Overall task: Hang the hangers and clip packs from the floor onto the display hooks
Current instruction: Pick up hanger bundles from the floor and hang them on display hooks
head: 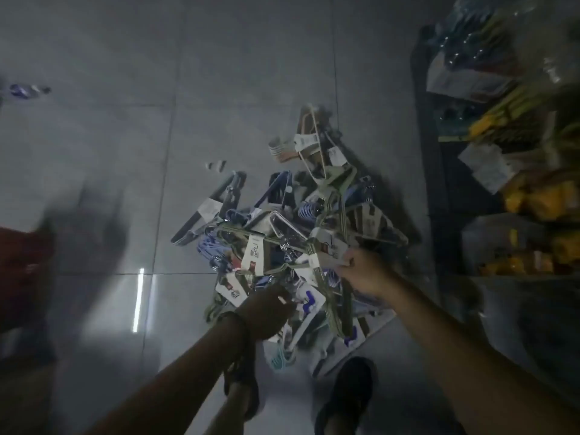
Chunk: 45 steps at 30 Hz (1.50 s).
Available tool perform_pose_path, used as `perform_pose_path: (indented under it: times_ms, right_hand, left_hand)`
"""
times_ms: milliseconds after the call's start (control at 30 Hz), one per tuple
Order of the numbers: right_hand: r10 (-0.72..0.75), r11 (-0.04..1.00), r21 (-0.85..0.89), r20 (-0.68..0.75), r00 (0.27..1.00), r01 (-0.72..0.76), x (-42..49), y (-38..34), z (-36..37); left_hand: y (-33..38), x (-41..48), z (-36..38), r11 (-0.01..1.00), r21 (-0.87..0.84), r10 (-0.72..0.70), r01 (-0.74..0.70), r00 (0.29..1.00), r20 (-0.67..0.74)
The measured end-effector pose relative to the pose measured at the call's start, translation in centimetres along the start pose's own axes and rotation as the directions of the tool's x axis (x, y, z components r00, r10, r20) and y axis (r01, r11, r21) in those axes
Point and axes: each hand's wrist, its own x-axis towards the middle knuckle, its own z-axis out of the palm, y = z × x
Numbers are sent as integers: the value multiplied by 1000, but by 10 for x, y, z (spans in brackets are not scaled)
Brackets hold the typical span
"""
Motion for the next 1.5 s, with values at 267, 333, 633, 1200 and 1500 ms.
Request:
perform_pose_path:
  times_ms: [267, 333, 633, 1200, 1500]
  right_hand:
    - [334, 884, 351, -8, 943, -310, 64, 47, 63]
    - [310, 842, 471, -25, 950, -262, 66, 49, 73]
    - [173, 874, 478, -472, 864, 86, 28, 57, 80]
    - [-394, 897, -270, -134, 909, 349, 86, -90, 63]
    - [-245, 753, -620, 46, 968, 220, 162, -109, 124]
  left_hand:
    - [17, 115, 53, 743, -663, -186, 88, 979, -78]
    - [25, 125, 63, 675, -735, -221, 58, 967, -127]
    - [49, 111, 68, 527, -847, -253, -67, 939, -232]
    - [-57, 67, 69, -111, -994, -270, 1, 962, 31]
    - [-73, 125, 61, -366, -930, -296, -23, 951, 93]
